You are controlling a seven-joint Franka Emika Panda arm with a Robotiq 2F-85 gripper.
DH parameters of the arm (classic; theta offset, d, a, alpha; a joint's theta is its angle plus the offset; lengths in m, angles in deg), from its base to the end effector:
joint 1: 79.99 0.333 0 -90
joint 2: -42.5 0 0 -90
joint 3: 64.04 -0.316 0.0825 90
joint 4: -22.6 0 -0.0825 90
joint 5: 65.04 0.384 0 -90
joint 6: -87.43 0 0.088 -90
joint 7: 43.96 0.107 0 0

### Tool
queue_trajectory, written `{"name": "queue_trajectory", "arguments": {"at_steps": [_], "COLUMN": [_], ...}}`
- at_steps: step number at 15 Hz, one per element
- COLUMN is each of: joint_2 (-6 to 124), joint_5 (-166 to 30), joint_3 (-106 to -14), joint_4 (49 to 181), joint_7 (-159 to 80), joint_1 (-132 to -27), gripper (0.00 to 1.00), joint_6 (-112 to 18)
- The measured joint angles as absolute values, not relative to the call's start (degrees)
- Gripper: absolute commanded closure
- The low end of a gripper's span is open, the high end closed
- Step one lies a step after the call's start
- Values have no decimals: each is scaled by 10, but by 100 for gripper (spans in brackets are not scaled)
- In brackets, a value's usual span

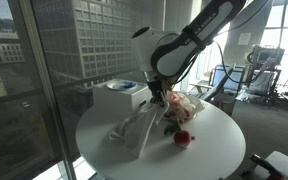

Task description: Use the cloth to pick up the object

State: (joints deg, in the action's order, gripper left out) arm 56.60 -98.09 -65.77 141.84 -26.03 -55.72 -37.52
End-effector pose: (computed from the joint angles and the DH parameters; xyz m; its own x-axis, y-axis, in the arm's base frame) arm 0.5200 0.2307 0.3014 0.8781 0.4716 -0.0805 0.4564 -0.7754 0.4365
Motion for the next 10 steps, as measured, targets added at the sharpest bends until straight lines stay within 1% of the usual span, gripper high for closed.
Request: {"name": "queue_trajectory", "arguments": {"at_steps": [3, 6, 10], "joint_2": [510, 458, 399], "joint_5": [-979, -973, -971], "joint_3": [-663, -670, -668], "joint_4": [1432, 1458, 1514], "joint_7": [-211, -175, -165], "joint_1": [-582, -615, -678], "gripper": [97, 95, 95], "joint_6": [-296, -236, -243]}}
